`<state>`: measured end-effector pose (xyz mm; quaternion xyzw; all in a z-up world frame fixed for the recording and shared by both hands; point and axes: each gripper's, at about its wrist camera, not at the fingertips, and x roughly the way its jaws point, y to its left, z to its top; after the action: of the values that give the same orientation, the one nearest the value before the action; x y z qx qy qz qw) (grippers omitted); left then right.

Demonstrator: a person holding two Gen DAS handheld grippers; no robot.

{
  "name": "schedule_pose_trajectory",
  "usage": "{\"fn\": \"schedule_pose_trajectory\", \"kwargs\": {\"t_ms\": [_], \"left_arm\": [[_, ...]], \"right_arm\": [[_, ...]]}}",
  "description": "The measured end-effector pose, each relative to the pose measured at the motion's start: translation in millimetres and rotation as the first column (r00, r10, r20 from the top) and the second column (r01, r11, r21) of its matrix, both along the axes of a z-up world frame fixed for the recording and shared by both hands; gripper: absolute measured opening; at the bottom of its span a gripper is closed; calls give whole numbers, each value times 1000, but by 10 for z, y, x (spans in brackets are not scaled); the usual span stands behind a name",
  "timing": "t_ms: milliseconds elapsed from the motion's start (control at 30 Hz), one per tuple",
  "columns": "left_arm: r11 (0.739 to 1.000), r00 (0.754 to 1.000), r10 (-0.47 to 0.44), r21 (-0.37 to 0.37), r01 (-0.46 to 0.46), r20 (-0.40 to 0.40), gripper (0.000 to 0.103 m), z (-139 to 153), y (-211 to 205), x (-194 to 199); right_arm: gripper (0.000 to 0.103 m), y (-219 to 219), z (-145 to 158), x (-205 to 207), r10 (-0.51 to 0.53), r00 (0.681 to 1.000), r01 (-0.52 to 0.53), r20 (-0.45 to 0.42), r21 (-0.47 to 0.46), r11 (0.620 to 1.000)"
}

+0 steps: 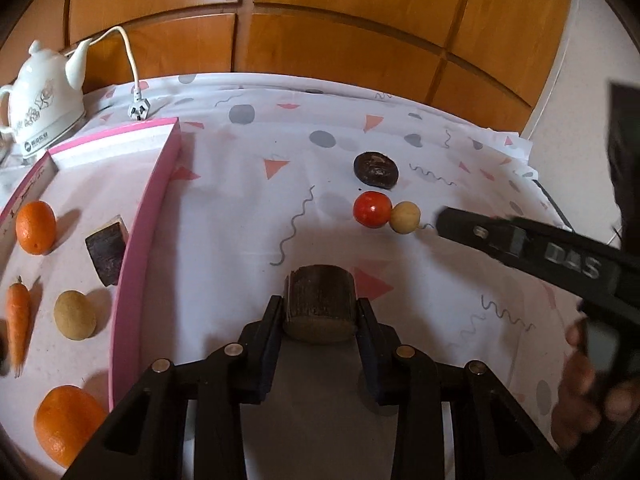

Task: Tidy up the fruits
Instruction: 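Grasp the second tan potato with the right tool while the left holds the slice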

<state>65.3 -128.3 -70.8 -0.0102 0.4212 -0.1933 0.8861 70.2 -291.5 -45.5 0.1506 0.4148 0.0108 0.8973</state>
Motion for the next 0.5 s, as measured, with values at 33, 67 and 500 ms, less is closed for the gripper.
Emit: {"fn": "schedule_pose_trajectory", "kwargs": {"t_ms": [33,67,500], "left_arm": [[1000,1000,0,-3,0,2,36,-4,9,-2],[1000,1000,-1,-10,1,5,36,-12,12,-2],[1000,999,-5,-27,6,35,35,-50,28,-30]], "right_arm": [[35,44,-12,62,15,1000,-15,-6,-15,1000],[34,56,-24,93,20,1000,-21,-11,-24,999],[27,151,-180,393,49,997,-54,-62,-81,995]]}}
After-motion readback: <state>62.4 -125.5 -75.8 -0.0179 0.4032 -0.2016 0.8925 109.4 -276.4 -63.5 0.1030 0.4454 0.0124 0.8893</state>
